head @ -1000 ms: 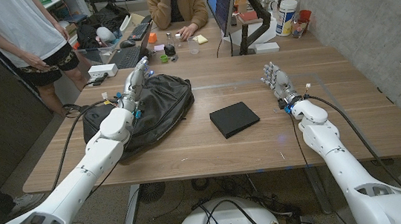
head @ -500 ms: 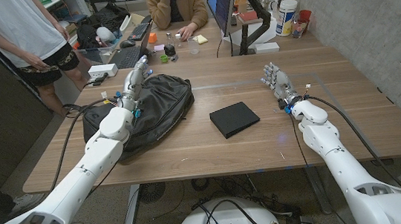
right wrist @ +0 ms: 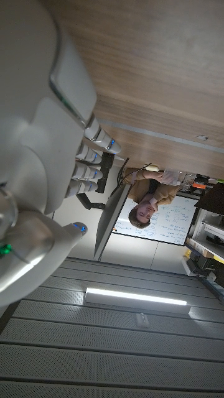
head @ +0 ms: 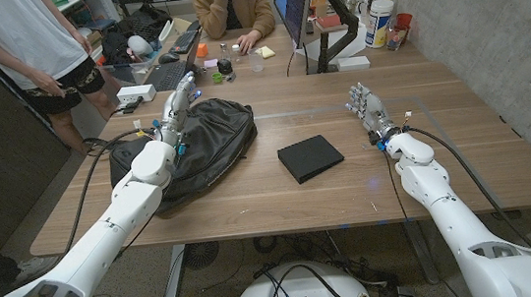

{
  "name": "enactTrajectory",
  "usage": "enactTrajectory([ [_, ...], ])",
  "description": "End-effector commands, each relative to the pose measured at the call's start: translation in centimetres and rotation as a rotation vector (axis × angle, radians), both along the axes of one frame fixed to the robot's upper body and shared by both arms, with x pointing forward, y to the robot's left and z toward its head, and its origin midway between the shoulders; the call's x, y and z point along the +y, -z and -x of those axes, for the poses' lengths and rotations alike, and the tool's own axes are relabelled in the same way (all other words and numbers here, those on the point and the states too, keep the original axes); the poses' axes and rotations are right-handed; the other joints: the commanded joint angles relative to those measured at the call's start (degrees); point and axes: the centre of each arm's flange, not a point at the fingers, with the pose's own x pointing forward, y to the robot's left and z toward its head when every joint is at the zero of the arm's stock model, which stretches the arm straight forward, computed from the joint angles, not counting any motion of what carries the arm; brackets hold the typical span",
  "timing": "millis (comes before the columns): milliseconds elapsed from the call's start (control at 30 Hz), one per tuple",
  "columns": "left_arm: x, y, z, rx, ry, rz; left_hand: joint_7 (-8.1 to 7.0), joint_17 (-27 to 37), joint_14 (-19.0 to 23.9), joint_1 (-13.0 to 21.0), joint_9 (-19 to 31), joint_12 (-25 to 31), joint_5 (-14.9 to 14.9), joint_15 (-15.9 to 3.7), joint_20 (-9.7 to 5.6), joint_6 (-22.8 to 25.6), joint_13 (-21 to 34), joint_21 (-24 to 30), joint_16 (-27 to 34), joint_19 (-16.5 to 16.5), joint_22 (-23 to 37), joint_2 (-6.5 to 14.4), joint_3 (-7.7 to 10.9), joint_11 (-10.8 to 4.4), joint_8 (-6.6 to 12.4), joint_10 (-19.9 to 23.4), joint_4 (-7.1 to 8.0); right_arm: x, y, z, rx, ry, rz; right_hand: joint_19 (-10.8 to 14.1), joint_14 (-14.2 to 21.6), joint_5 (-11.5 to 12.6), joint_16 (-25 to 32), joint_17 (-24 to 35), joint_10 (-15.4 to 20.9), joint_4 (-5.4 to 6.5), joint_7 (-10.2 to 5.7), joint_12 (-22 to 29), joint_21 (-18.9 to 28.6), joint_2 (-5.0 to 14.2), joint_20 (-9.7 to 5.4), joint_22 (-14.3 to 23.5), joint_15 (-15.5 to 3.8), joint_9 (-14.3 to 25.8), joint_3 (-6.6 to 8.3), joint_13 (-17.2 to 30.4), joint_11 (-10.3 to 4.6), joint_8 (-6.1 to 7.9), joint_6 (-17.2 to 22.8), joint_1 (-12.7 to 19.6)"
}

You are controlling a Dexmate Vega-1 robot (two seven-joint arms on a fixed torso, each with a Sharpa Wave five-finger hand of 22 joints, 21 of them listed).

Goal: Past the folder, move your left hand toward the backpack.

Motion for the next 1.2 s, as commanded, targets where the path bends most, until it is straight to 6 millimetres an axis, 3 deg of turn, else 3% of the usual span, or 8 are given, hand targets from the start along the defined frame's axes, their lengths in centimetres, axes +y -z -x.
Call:
enactTrajectory([
  [33,0.0,-0.4,0.5,-0.014,-0.021,-0.019,-0.49,0.23,-0.58,0.80,0.14,0.31,0.29,-2.63,-2.92,0.11,0.12,-0.07,0.16,-0.22,0.09,1.32,0.39,-0.25,0.35,-0.41,-0.03,-0.2,0.1,0.1,-0.002,0.001,-0.004,0.32,-0.41,0.33,0.27,0.14,0.63,-0.19,-0.03,0.36,-0.03,3.58,-3.23,0.23,-0.11,0.13,-0.18,0.14,-0.01,0.28,0.38,0.48],
  [1200,0.4,-0.8,2.9,-0.052,-0.149,-0.099,-0.70,0.15,-1.14,1.32,0.14,0.24,0.32,-2.49,-2.17,-0.13,0.11,-0.43,-0.04,-0.29,0.10,1.41,0.89,-0.35,0.22,-0.97,-0.26,-0.1,0.4,0.6,-0.005,-0.001,-0.002,0.42,-0.40,0.34,0.27,0.14,0.71,-0.15,-0.05,0.39,-0.33,3.61,-3.26,0.24,-0.09,0.13,-0.29,0.14,0.08,0.27,0.36,0.50],
])
